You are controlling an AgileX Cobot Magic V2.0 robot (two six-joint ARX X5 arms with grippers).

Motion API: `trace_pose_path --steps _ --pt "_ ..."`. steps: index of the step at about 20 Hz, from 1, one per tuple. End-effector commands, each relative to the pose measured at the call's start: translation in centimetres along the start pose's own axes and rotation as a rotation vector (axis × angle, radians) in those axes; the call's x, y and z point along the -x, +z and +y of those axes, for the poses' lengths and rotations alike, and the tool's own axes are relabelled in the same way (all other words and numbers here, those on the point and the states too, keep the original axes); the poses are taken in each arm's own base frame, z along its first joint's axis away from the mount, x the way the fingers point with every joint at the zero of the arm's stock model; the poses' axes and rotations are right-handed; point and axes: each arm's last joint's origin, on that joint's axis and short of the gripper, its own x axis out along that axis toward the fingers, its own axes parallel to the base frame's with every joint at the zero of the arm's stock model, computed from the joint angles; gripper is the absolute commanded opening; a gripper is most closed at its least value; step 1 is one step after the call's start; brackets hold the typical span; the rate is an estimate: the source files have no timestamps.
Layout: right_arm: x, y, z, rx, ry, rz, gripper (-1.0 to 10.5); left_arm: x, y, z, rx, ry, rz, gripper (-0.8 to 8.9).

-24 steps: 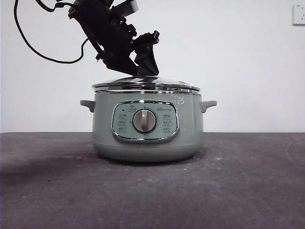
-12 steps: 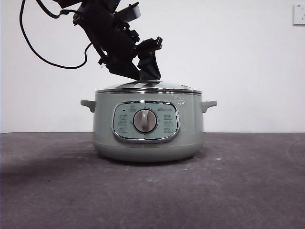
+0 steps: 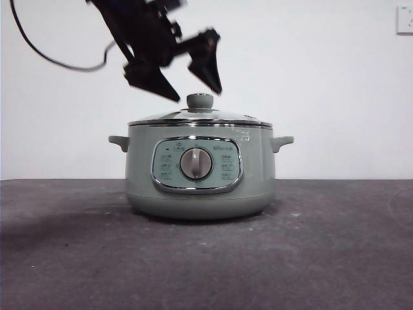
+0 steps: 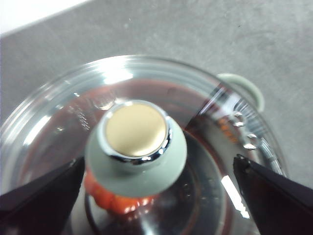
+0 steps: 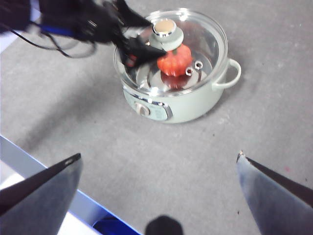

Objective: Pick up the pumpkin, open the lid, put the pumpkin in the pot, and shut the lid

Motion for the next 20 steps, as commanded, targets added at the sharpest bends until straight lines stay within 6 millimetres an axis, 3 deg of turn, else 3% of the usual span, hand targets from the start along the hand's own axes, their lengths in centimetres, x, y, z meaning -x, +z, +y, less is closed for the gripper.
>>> trace_pose_path --steps 1,5,9,11,12,13,14,15,20 --pt "-0.1 -0.3 0.0 0.008 0.003 0.022 5.7 3.3 0.9 -0.4 -0.006 -0.002 -0.019 5.38" --pt "-0.1 -0.6 0.3 0.023 0.110 0.063 5.6 10.9 1.3 -1.6 0.000 -0.067 0.011 5.34" --pt "-0.2 -0.7 0.5 0.022 0.180 0.093 5.6 18.8 0.1 -3.1 0.011 -0.192 0.047 5.28" --pt "-0.4 -0.8 0.5 0.021 0.179 0.121 4.9 21.8 -0.7 -3.7 0.014 -0.240 0.050 3.45" --pt "-0.5 -0.8 0.4 0.020 0.179 0.125 3.8 23.1 -1.1 -3.9 0.014 -0.253 0.048 1.59" --pt "-0.5 -0.8 0.4 0.022 0.180 0.125 2.5 24.1 -1.4 -4.1 0.013 -0.263 0.042 0.03" --pt "-0.5 -0.8 0.4 0.037 0.181 0.124 0.6 24.9 -1.6 -4.3 0.010 -0.267 0.031 -0.06" --pt "-0.5 -0.8 0.4 0.045 0.181 0.123 -0.2 25.5 -1.8 -4.3 0.008 -0.266 0.024 -0.08" --pt "-0.5 -0.7 0.4 0.033 0.175 0.115 0.0 26.3 -2.2 -4.5 0.008 -0.266 0.026 -0.04"
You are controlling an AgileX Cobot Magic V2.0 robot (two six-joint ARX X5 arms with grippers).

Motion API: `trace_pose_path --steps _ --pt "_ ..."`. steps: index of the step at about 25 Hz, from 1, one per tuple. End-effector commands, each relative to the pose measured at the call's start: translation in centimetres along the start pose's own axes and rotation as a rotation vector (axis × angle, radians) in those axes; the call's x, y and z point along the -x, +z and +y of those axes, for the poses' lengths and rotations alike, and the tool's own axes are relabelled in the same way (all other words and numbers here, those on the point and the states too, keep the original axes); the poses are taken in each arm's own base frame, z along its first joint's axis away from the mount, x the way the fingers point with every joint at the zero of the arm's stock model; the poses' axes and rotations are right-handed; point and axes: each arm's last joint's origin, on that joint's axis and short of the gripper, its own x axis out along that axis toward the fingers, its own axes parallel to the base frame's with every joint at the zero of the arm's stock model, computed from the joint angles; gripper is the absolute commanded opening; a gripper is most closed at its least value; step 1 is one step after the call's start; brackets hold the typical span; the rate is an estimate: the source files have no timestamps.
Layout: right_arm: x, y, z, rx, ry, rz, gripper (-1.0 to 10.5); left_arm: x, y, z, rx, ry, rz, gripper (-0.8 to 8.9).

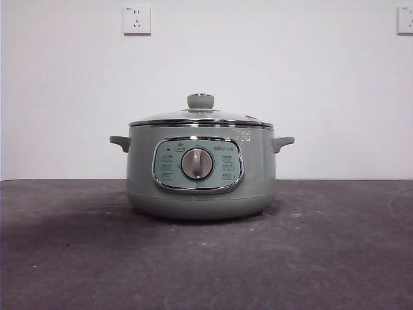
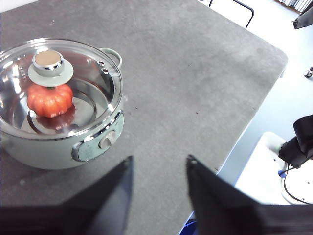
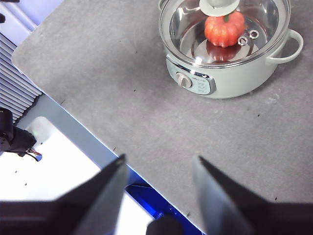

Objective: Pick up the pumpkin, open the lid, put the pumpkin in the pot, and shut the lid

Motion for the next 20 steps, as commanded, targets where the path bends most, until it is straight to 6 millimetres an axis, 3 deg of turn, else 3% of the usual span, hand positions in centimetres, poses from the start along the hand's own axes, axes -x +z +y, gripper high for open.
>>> trace_pose_path --steps 1,20 --pt "-0.10 -0.19 -0.01 -0.020 -0.001 0.015 0.0 -0.22 -0.24 0.04 0.003 -0.005 0.017 -0.04" --pt "0.22 -0.36 0.05 -0.015 -0.004 0.005 0.0 -0.20 -0.40 0.09 -0.005 0.002 0.031 -0.04"
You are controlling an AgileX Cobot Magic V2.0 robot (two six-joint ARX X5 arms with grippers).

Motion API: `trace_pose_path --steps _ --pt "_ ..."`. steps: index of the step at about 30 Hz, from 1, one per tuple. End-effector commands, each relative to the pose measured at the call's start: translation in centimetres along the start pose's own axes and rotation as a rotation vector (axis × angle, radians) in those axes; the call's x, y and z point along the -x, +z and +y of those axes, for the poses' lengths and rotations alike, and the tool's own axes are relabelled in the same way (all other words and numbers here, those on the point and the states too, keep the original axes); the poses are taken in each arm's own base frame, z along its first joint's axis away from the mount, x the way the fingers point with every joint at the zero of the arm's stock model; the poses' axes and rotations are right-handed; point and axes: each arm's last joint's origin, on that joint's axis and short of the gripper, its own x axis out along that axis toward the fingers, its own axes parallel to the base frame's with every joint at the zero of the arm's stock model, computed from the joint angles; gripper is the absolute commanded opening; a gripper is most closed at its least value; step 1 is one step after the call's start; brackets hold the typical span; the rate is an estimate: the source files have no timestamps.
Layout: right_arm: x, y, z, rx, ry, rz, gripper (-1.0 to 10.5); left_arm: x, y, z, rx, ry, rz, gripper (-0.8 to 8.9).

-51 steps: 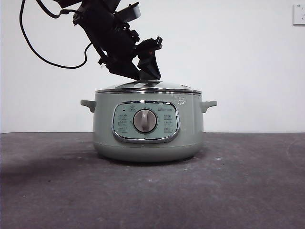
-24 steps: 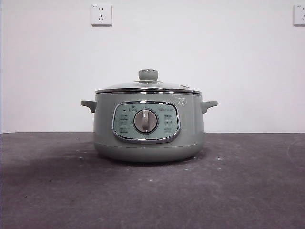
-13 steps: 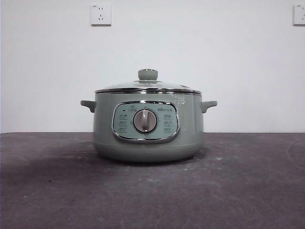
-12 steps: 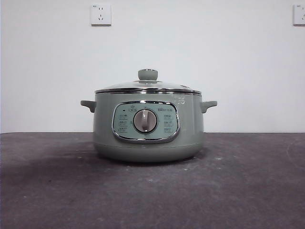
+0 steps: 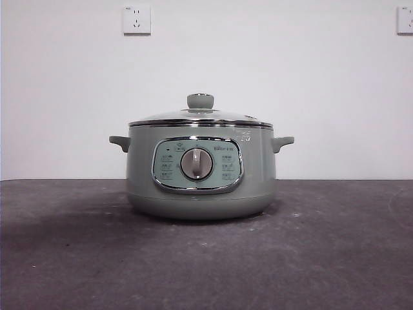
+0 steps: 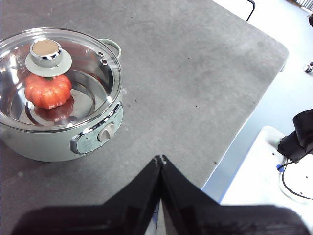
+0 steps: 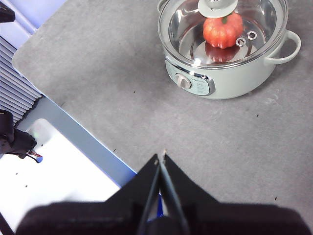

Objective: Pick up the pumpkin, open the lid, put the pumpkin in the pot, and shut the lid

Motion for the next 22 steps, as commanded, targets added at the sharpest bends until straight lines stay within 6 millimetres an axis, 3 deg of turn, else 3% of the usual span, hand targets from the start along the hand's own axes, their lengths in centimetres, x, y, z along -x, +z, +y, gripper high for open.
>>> trace_pose_path --steps 1,4,8,13,17,22 --pt "-0.1 -0.2 0.0 -0.009 -0.002 0.014 0.0 -0.2 -0.1 0.2 -0.011 0.015 0.005 -0.04" --pt "-0.1 -0.2 0.0 -0.009 -0.003 0.014 0.0 0.5 0.1 0.7 -0.027 0.129 -0.040 -0.04" --pt "-0.1 -0.2 0.0 -0.009 -0.002 0.014 0.0 3.3 -0.2 1.6 -0.050 0.296 -0.166 -0.04" --pt "-0.1 -0.2 0.0 -0.009 -0.003 0.014 0.0 5.5 -2.8 1.8 -0.083 0.479 -0.363 -0.04" --pt "0.0 -0.2 0.0 -0.009 -0.002 0.013 0.0 4.9 -6.1 2.3 -0.139 0.626 -0.482 -0.04" --pt "0.0 -0.2 0.0 -0.008 -0.002 0.012 0.0 2.5 -10.9 3.4 -0.144 0.730 -0.561 -0.04"
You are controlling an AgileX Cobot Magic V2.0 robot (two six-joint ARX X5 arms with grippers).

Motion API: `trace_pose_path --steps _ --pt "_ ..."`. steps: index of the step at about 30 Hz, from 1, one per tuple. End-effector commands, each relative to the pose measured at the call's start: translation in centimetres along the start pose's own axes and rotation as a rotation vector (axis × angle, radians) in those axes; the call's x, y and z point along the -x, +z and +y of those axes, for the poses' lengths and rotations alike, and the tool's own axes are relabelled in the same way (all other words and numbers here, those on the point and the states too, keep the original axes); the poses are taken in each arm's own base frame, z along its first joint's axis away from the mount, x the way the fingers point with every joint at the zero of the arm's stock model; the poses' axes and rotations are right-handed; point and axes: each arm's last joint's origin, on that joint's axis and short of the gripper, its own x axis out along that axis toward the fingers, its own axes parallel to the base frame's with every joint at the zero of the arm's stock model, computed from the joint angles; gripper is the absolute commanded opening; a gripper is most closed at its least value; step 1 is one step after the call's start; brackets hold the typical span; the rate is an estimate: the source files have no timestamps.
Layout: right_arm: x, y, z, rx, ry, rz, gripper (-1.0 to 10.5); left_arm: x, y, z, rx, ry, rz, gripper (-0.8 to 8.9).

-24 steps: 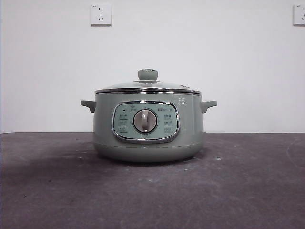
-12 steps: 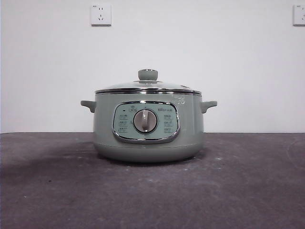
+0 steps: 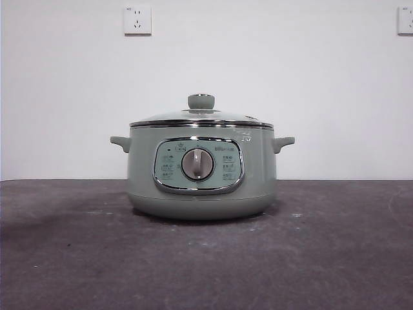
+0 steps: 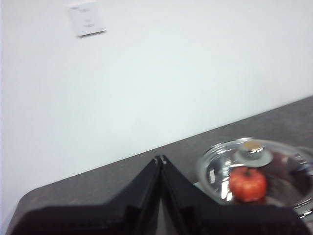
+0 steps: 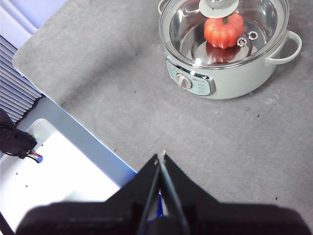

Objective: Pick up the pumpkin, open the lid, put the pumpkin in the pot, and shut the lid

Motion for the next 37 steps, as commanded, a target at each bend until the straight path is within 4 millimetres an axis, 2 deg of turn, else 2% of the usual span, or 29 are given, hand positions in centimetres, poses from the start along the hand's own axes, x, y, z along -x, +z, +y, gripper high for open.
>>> trace_pose_path --steps 1,11,19,28,37 --pt "0.0 -0.2 0.0 -0.008 -0.002 0.013 0.0 -0.2 -3.9 -0.5 -0.005 0.027 0.005 -0.04" --pt "0.0 -0.2 0.0 -0.008 -0.002 0.013 0.0 -0.4 -14.5 -1.9 0.007 0.127 0.068 -0.04" --pt "0.0 -0.2 0.0 -0.008 -0.002 0.013 0.0 -0.4 -20.0 -2.7 0.019 0.174 0.151 -0.04" --pt "0.0 -0.2 0.0 -0.008 -0.002 0.013 0.0 -0.3 -22.5 -3.2 0.078 0.170 0.190 -0.04" --pt "0.0 -0.2 0.0 -0.008 -0.002 0.013 0.0 -0.2 -22.8 -3.3 0.096 0.162 0.221 -0.04"
